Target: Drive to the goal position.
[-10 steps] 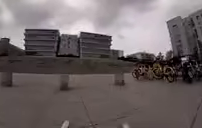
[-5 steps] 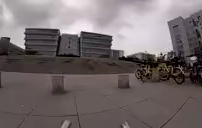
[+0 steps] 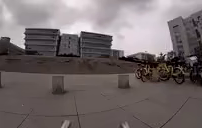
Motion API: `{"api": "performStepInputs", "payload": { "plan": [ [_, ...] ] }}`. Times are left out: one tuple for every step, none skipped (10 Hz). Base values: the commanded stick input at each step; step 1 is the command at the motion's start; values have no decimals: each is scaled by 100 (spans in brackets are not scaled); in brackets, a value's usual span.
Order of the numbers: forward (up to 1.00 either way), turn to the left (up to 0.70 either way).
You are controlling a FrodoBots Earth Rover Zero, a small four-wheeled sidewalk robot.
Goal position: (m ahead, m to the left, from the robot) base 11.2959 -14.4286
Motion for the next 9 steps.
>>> {"api": "performStepInputs", "payload": {
  "plan": [
    [74, 0],
    [100, 2],
    [100, 9],
    [100, 3],
    [100, 0],
    [100, 0],
    [100, 0],
    [100, 0],
    [100, 0]
  ]
}}
